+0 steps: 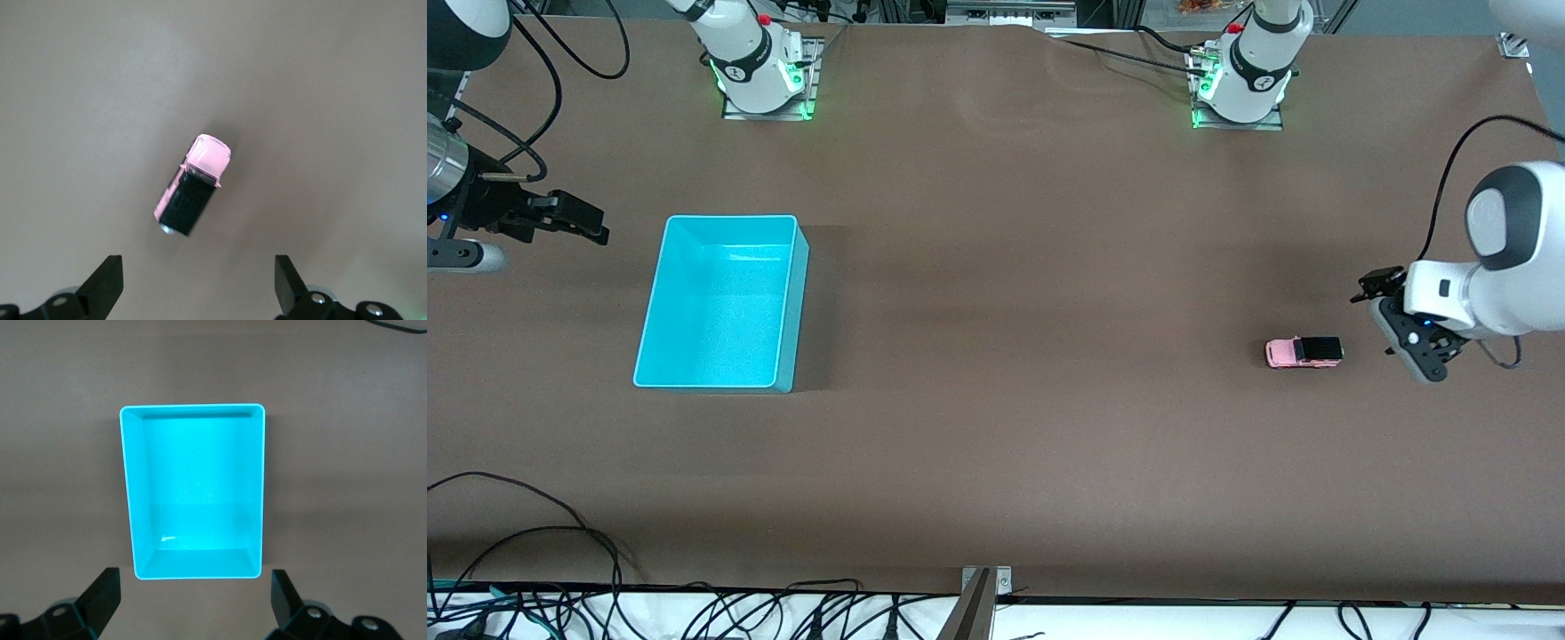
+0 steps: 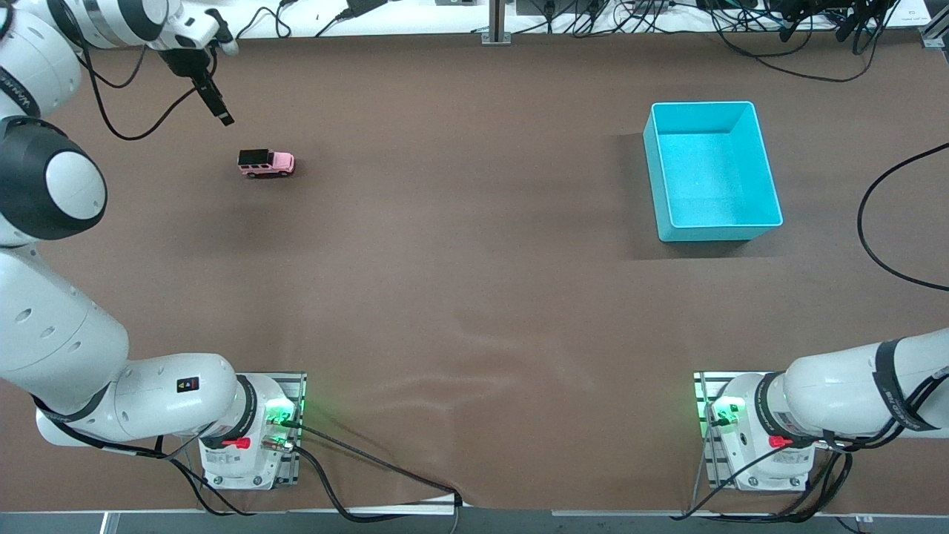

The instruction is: Wind and store pink jeep toy

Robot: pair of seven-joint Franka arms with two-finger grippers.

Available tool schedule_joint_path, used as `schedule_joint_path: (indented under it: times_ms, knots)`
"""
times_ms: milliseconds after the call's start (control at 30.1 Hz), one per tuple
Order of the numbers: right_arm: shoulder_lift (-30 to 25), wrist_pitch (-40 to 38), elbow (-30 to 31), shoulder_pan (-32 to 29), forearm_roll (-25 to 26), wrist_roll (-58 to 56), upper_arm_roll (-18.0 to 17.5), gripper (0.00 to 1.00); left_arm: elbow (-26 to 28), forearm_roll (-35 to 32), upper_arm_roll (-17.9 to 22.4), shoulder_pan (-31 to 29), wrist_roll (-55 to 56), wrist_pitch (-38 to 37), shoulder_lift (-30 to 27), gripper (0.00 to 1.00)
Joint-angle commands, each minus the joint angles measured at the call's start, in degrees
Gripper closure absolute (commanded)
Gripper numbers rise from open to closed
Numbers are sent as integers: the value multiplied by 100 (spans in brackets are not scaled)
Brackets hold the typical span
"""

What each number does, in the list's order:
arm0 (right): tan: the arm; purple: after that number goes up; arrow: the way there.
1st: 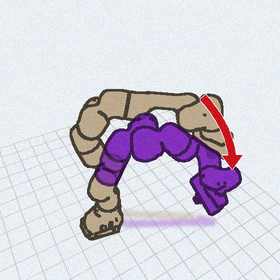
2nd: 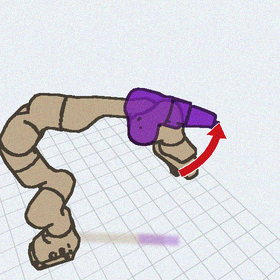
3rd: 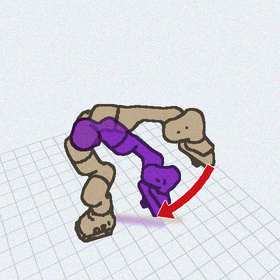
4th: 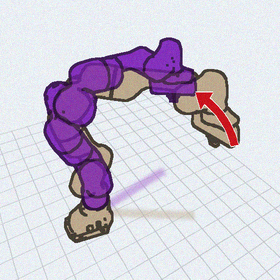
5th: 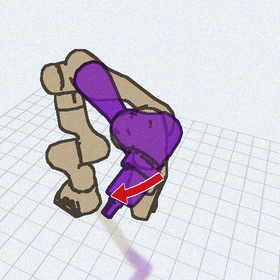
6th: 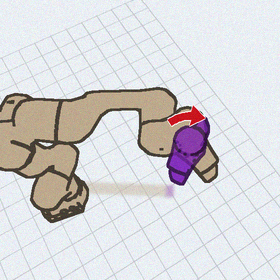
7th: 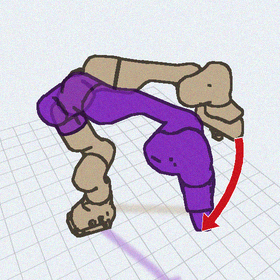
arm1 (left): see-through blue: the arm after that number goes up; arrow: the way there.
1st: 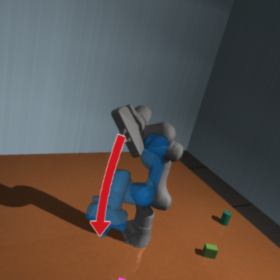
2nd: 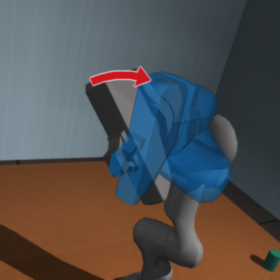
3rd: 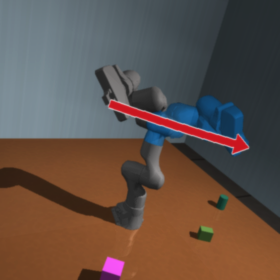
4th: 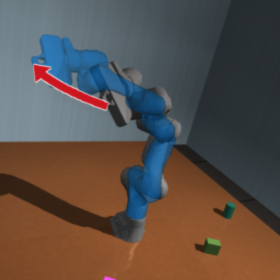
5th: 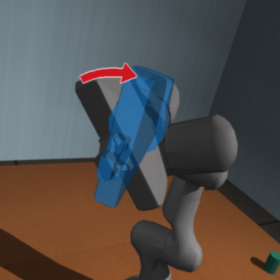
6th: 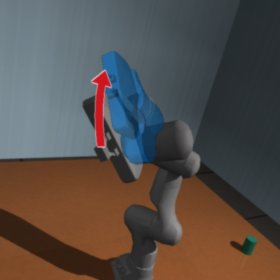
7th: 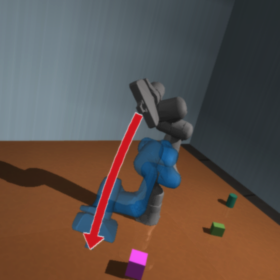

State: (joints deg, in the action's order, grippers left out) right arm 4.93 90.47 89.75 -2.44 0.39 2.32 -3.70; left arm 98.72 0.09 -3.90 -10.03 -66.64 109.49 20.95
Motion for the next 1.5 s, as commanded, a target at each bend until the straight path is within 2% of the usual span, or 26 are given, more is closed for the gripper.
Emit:
schedule_joint_path:
  times_ms: [0, 199, 731, 1096, 1130, 1229, 1296, 1462]
  knots:
    - [-62, -73, 16, -63, 14, -65, -35, 0, -72, 97, -31, -192, -1209, 414, 435, 0]
    - [-62, -73, 16, -63, 23, -65, -35, 0, 489, 149, -40, -289, -1992, 1345, 489, 0]
    - [-62, -73, 16, -63, 14, -65, -35, 0, 1755, 299, -163, -351, -2248, 3077, 462, 0]
    - [-62, -82, 16, -63, 14, -65, -35, 0, 2072, 290, -260, -316, -2415, 3614, 488, 0]
    - [-62, -82, 16, -63, 14, -65, -35, 0, 2072, 281, -260, -316, -2458, 3649, 489, 1]
    - [-62, -73, 16, -63, 14, -65, -35, 0, 2081, 281, -260, -324, -2730, 3772, 541, 21]
    - [-62, -82, 16, -63, 14, -65, -35, 0, 2072, 281, -269, -342, -2836, 3807, 585, 26]
    - [-62, -82, 16, -63, 14, -65, -35, 0, 2063, 281, -269, -360, -2968, 3834, 620, 49]
